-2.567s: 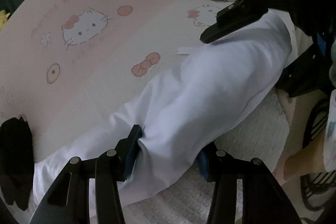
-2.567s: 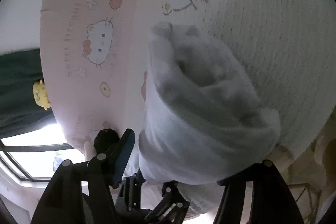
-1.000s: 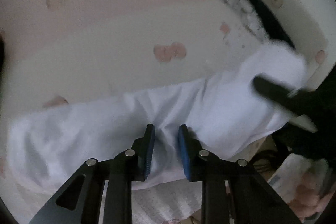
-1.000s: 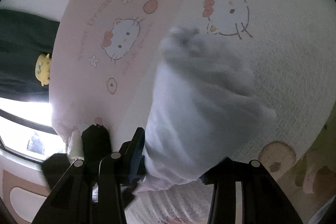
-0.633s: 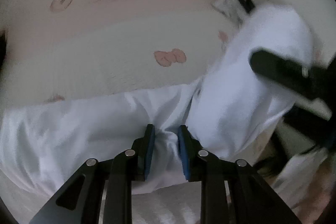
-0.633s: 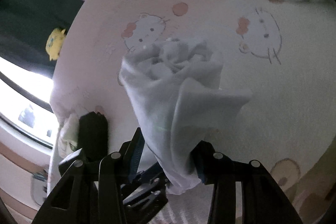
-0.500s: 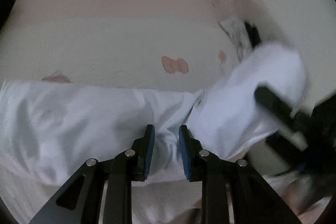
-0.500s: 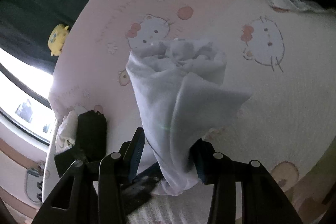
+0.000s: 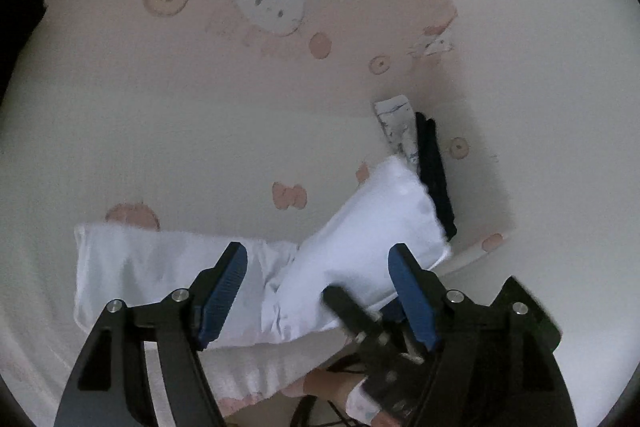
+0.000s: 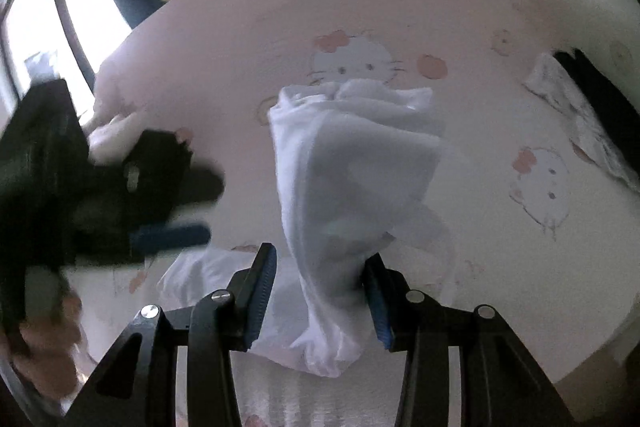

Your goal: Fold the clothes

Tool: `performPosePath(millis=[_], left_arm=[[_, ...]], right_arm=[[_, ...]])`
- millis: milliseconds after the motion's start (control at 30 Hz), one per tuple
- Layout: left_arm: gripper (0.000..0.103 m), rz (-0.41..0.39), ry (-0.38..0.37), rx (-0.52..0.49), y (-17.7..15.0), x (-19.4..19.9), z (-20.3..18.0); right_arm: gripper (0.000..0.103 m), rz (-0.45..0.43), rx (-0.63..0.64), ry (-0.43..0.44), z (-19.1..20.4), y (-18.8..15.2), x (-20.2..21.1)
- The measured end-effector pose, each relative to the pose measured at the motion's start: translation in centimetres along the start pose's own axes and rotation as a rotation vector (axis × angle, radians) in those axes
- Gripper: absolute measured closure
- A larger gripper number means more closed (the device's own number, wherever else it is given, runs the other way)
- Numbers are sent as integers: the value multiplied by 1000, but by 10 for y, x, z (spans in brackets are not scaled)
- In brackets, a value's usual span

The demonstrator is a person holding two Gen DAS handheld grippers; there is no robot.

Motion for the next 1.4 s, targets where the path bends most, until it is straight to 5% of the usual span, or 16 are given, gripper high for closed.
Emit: performPosePath(millis=[367,567,700,733,800,933,1067,1233,1400], left_arm=[[30,111,20,-132,25,-6,-6],[27,215,176,-191,33,-38,15],[27,177,139,-161,41,-45,21],[31,164,132,-151,42,-48,23],[63,181,181,-139,40,-54,29],[69,172,206,-109,34,-57,39],[69,164,199,-121,35,-53,37],[69,166,196,-120,35,-45,35],[69,165,204,-135,35,-49,29]], right_arm=[[64,51,25,86,21,-17,-11],[64,111,29,102,27,-25,-29],[65,160,24,106,29,-29,-46],[65,168,25,103,30,-31,-49],[65,181,24,98,30,-34,-53],[64,181,13,78,27,-30,-48],[35,143,1,43,15,-22,-29],[30,92,-200,82,-24,-16,-19],[30,133,-432,125,-56,-15,-44]])
Point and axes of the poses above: each gripper's, at about its wrist camera, not at the fingertips, and x roughly against the way its jaws point, z to its left, y to its top, the point moved 3 cm from there along -x, roughly the way its jaws point, and after that the axes turned 8 degrees about -x, right-handed, at the moved point
